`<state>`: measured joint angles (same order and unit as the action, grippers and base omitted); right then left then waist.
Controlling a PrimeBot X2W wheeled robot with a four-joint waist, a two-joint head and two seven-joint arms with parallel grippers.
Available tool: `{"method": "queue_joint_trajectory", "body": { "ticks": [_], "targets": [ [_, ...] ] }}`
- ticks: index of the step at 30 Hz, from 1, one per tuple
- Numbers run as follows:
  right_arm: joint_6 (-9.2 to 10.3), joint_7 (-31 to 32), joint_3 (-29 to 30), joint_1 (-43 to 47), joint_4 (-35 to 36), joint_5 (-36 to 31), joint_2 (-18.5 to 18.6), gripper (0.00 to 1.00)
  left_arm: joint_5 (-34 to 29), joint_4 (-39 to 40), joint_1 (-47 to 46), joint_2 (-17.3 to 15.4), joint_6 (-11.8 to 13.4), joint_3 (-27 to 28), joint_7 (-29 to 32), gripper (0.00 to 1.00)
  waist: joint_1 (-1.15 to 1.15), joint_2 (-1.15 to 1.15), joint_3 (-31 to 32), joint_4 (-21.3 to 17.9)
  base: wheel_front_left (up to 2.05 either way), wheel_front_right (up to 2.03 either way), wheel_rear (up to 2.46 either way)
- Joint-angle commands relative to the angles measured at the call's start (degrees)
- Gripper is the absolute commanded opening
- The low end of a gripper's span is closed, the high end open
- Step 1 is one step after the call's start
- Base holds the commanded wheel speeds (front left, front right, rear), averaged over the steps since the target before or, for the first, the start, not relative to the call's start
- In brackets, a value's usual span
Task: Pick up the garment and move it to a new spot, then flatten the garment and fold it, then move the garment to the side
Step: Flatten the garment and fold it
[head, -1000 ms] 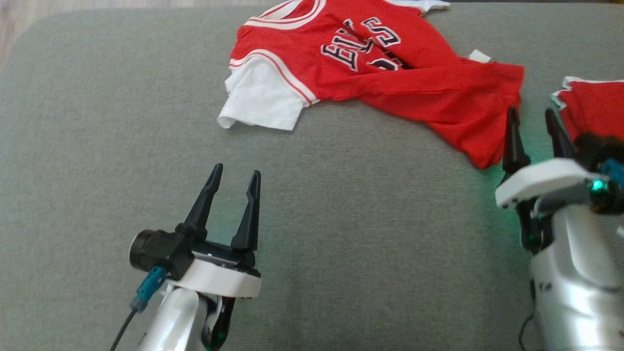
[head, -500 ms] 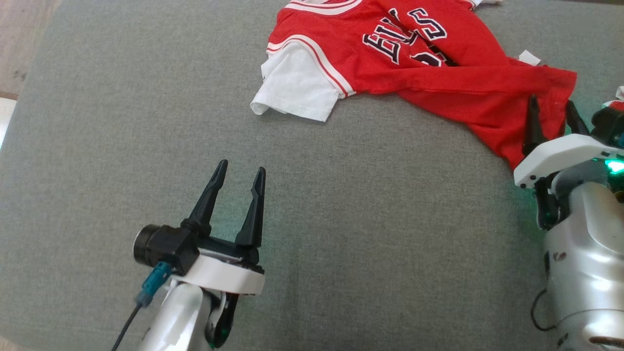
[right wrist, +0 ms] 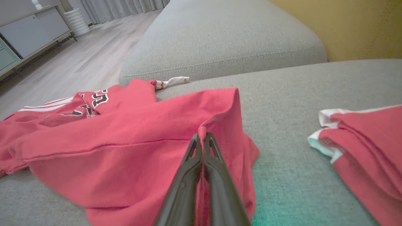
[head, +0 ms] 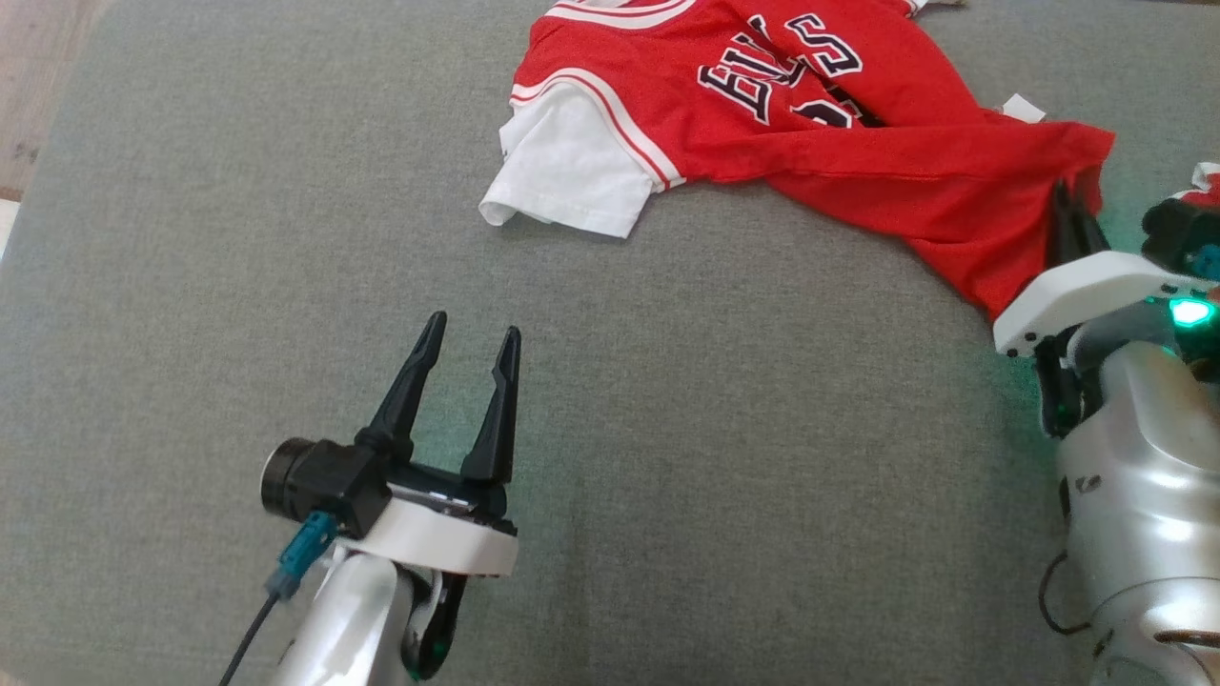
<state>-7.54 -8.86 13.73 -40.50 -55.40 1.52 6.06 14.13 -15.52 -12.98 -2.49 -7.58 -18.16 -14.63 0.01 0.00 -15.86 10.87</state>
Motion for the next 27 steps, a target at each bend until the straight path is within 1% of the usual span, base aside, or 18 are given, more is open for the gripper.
{"method": "queue_joint_trajectory", "body": {
  "ticks": [1, 5, 7, 10, 11, 15, 16, 18, 19, 23, 25, 27],
  "targets": [
    [0.05, -1.36, -1.93, -2.21, 1.40, 0.41, -0.02, 0.00, -0.28, 1.81, -1.67, -0.39, 0.09, 1.92, -0.37, 1.00, -0.01, 0.00, 0.13, -0.13, 0.00, 0.00, 0.00],
    [0.05, -3.85, -4.44, -1.91, 2.20, 0.57, -0.72, 0.00, -0.49, 1.61, -0.97, -0.39, 0.09, 3.07, -0.37, 1.00, -0.01, 0.00, 1.25, -1.22, 0.00, 0.00, 0.00],
    [0.05, -4.88, -5.69, -1.02, 3.76, 1.53, -1.74, 0.00, -0.51, 1.78, -0.35, -0.39, 0.09, 4.05, -0.37, 1.00, -0.01, 0.00, 2.10, -2.23, 0.00, 0.00, 0.00],
    [0.05, -5.74, -9.34, 1.84, 7.49, 3.70, -2.88, 0.00, -0.84, 1.84, 0.85, -0.39, 0.09, 5.75, -0.37, 1.00, -0.01, 0.00, 3.82, -4.38, 0.00, 0.00, 0.00],
    [0.05, -5.87, -10.85, 3.21, 9.03, 4.79, -3.04, 0.00, -1.00, 1.88, 1.23, -0.40, 0.09, 6.20, -0.37, 1.00, -0.01, 0.00, 4.42, -5.17, 0.00, 0.00, 0.00],
    [0.05, -6.08, -19.52, 10.09, 16.52, 14.90, -3.15, 0.00, -1.32, 2.20, 2.39, -0.56, 0.09, 7.59, -0.37, 1.00, -0.01, 0.00, 6.89, -8.22, 0.00, 0.00, 0.00],
    [0.05, -6.08, -19.52, 10.09, 16.52, 14.90, -3.15, 0.00, -1.32, 2.20, 2.39, -0.56, 0.09, 7.59, -0.37, 1.00, -0.01, 0.00, 6.89, -8.22, 0.00, 0.00, 0.00],
    [0.05, -6.10, -22.04, 13.78, 20.52, 17.76, -3.16, 0.00, -1.44, 2.54, 2.95, -0.59, 0.09, 8.46, -0.37, 1.00, -0.01, 0.00, 7.98, -9.84, 0.00, 0.00, 0.00],
    [0.05, -6.11, -23.37, 17.45, 23.94, 18.96, -3.16, 0.00, -1.62, 2.79, 3.57, -0.60, 0.09, 9.20, -0.37, 1.00, -0.01, 0.00, 8.95, -11.32, 0.00, 0.00, 0.00],
    [0.05, -5.00, -22.74, 24.36, 28.87, 19.00, -3.17, 0.00, -1.84, 3.14, 4.95, -0.57, 0.09, 10.07, -0.37, 1.00, -0.01, 0.00, 10.73, -13.64, 0.00, 0.00, 0.00],
    [0.05, -3.76, -21.23, 27.46, 30.69, 17.68, -3.17, 0.00, -1.86, 3.24, 5.43, -0.55, 0.09, 10.08, -0.37, 1.00, -0.01, 0.00, 11.27, -14.21, 0.00, 0.00, 0.00],
    [0.05, -2.49, -18.35, 30.30, 31.89, 15.48, -3.17, 0.00, -1.84, 3.22, 5.67, -0.52, 0.09, 9.90, -0.37, 1.00, -0.01, 0.00, 11.73, -14.46, 0.00, 0.00, 0.00]
  ]
}}
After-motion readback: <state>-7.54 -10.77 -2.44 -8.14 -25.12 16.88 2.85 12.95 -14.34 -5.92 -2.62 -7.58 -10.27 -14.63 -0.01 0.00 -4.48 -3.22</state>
